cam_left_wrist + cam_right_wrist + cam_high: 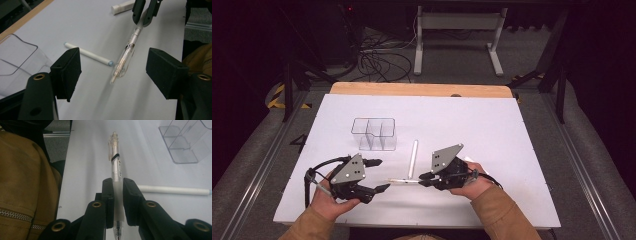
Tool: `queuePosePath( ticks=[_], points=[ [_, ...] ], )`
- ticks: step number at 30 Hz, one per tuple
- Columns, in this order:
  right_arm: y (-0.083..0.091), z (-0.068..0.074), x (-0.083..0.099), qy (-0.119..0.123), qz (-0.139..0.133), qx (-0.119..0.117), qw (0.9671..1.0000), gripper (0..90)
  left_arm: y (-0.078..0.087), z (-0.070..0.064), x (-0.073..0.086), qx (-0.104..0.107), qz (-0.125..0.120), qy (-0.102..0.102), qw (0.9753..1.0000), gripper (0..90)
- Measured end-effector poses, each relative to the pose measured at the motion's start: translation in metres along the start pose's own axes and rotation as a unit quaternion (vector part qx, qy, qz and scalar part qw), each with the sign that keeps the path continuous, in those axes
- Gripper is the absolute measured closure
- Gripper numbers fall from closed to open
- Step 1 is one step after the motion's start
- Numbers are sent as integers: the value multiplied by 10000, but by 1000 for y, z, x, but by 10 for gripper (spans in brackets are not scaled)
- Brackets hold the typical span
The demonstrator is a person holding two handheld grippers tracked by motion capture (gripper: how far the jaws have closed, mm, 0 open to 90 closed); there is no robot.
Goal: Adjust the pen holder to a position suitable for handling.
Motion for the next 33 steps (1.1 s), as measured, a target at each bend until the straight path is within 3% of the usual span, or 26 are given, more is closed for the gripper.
queuePosePath(
  ticks=[3,9,12,16,20,28,33],
  points=[
    [0,0,0,20,-6,1,10000,807,-5,-2,-5,25,144,-211,9997,335],
    [-1,1,0,15,2,-43,10000,807,-18,-6,-15,285,297,-337,9986,367],
    [-2,1,0,-20,25,-56,10000,807,-22,-7,-19,299,346,-428,9980,376],
    [-2,1,0,-16,19,-70,10000,807,-29,-8,-24,495,435,-442,9968,405],
    [-1,2,0,-17,-1,-85,10000,807,-38,-10,-26,660,696,-471,9943,421],
    [0,2,0,-13,-23,-111,9999,807,-50,-10,-32,830,838,-506,9917,424],
    [0,2,-1,9,-46,-124,9999,807,-54,-12,-34,838,961,-672,9896,449]
  ],
)
Point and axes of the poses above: each handheld gripper's, and its own axes: y roughly backward along the jaws, x roughly out of its underside, z roughly to its left, the point moved 4 cm from there along -y, roughly forward along the jaws, and after that the axes turned 3 degrees about -y, right-handed, at the moved point
